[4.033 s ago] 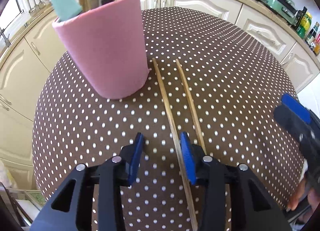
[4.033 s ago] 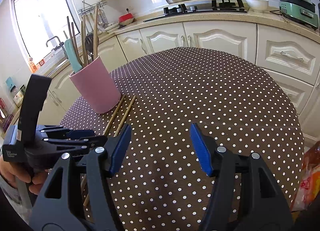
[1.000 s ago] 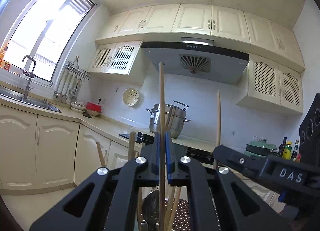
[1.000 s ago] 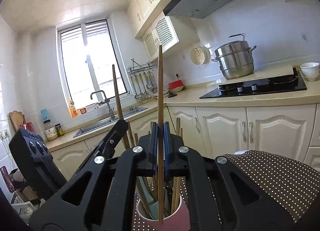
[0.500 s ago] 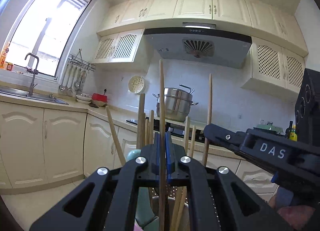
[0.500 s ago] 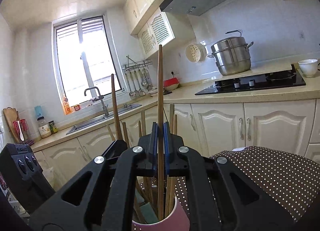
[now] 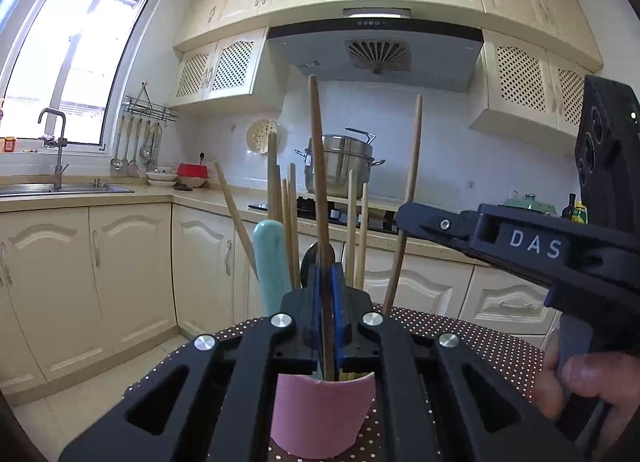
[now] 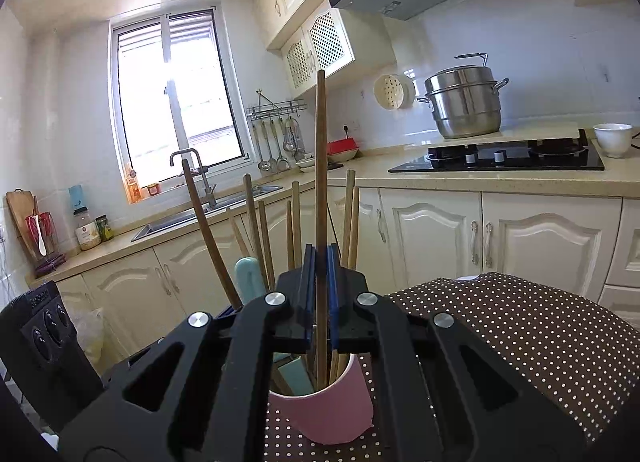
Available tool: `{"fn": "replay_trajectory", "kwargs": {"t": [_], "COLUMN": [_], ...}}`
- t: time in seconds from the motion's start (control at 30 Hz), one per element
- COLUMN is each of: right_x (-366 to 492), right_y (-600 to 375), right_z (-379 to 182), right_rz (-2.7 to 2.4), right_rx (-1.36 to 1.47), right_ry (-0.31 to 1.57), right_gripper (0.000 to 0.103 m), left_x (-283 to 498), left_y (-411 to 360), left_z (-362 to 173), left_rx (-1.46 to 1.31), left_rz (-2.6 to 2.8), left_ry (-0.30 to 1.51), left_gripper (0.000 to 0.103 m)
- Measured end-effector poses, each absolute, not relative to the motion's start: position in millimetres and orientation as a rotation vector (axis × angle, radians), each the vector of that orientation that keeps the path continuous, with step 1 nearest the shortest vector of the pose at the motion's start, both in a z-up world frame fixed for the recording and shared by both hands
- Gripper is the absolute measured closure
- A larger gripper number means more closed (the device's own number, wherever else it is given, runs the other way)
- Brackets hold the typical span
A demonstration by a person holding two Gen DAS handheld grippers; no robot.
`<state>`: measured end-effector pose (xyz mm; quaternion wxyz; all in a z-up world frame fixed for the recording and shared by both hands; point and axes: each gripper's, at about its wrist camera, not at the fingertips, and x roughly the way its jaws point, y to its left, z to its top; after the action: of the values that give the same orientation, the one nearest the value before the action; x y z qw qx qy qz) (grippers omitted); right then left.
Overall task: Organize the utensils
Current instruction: 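Lower both chopsticks into the pink cup and open both grippers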
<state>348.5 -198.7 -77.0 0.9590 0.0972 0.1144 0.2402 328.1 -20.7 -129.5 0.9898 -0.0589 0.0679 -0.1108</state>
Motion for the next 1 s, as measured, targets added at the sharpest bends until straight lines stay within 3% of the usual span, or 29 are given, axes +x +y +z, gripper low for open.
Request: {"fn": "replay_trajectory", "kwargs": {"t": [0.3,0.5,0.57,0.6,0.63,1.0], "right_x": [341.9,340.3,340.3,340.2,340.5,340.9], "right_y": [-189.5,-187.6,-188.1,-187.9,-188.2,-180.0], "right_z": [-84.8,-89.9,-90.8,-91.2,-91.9,-104.2], "right_rz": [0.475,0.467,0.464,0.462,0.462,0.458], "right_rx": [0.143,0.123,0.125,0.125,0.126,0.105], "right_ry": [0.271,0.293,0.298,0.301,0.305,0.358], "right_gripper": [0.097,0.097,0.097,0.096,0.096,0.097], "left_x": [335.8,325.6,322.8,320.7,318.5,304.7], "left_y": [-19.3,-8.0,-7.7,-6.5,-5.6,4.4], "left_z": [-142.7,-145.5,-144.8,-144.3,-144.2,-140.1], "left_rx": [-0.105,-0.150,-0.144,-0.146,-0.148,-0.117], "left_rz": [-0.240,-0.239,-0.235,-0.234,-0.234,-0.099], "left_ry": [0.275,0.272,0.273,0.273,0.270,0.299], "left_gripper": [0.096,0.095,0.082,0.067,0.064,0.050]}}
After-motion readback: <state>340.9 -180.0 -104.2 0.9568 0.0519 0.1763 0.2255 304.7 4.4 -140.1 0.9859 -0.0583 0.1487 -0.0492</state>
